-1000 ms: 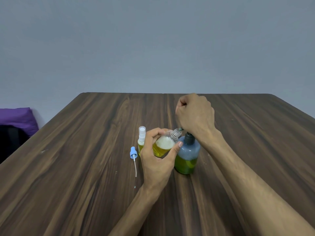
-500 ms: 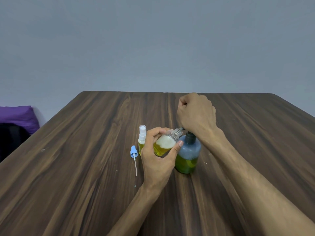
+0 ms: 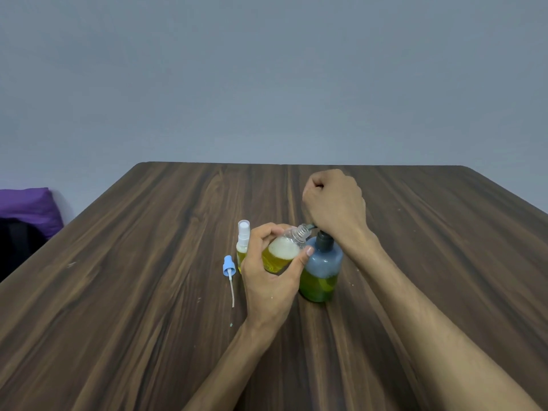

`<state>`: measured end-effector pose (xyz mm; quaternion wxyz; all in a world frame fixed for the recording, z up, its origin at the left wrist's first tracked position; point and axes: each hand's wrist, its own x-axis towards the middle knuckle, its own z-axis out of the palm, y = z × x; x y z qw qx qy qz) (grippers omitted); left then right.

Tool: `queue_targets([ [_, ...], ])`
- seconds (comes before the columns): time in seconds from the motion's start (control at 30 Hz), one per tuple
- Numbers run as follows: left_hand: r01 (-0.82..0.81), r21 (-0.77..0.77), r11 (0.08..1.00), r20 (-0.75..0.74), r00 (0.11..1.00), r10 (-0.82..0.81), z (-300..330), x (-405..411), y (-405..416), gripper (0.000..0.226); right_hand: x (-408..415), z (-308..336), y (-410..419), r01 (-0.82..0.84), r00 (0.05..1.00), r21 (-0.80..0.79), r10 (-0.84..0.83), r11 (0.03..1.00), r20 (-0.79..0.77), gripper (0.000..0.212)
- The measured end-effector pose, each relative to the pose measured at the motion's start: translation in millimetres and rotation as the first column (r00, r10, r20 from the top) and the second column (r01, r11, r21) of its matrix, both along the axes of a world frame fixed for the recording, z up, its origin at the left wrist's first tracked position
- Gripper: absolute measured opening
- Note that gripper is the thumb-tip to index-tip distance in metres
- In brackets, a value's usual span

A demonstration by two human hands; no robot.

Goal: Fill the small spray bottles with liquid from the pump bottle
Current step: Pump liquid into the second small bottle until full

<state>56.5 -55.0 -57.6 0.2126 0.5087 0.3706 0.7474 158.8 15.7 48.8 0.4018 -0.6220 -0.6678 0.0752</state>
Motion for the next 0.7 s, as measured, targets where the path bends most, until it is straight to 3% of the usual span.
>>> queue_targets([
  [0.03,0.003,-0.011,1.0,0.011,1.0,-0.003,1.3,0.8,-0.5,0.051,2.9,-0.9,2.7,-0.047,0.982,-0.031,0.041,0.998,-0.183,0.027],
  [0.1,0.01,-0.029,1.0,0.018,1.0,-0.009,2.1,2.7,-1.1,0.05,6.7,0.0,0.5,-0.19,0.82,-0.042,0.135,0.981,-0.556,0.03],
  [0.17,0.014,-0.028,1.0,0.01,1.0,-0.013,1.6,3.4,-1.8,0.049,11.6,-6.7,-5.9,-0.315,0.654,-0.014,0.206,0.949,-0.728,0.028],
  [0.23,0.011,-0.022,1.0,0.016,1.0,-0.011,2.6,3.5,-2.7,0.051,17.2,-21.0,-14.7,-0.421,0.564,0.015,0.275,0.907,-0.779,0.027],
  [0.3,0.013,-0.018,1.0,0.031,0.999,-0.012,4.1,3.8,-3.6,0.052,22.2,-35.7,-23.9,-0.482,0.523,0.024,0.31,0.876,-0.794,0.042],
  [0.43,0.006,-0.021,1.0,0.042,0.999,-0.005,3.9,2.4,-4.1,0.053,22.0,-50.0,-42.0,-0.499,0.436,0.011,0.262,0.867,-0.861,0.054],
  [0.6,-0.007,-0.036,0.999,0.039,0.999,0.008,4.8,2.6,-2.8,0.052,7.2,-65.4,-47.7,-0.35,0.453,0.043,0.209,0.936,-0.867,0.064],
  [0.7,-0.02,-0.034,0.999,0.031,0.999,0.021,3.4,1.9,-1.3,0.051,2.0,-72.6,-44.2,-0.23,0.519,0.078,0.19,0.97,-0.833,0.081],
])
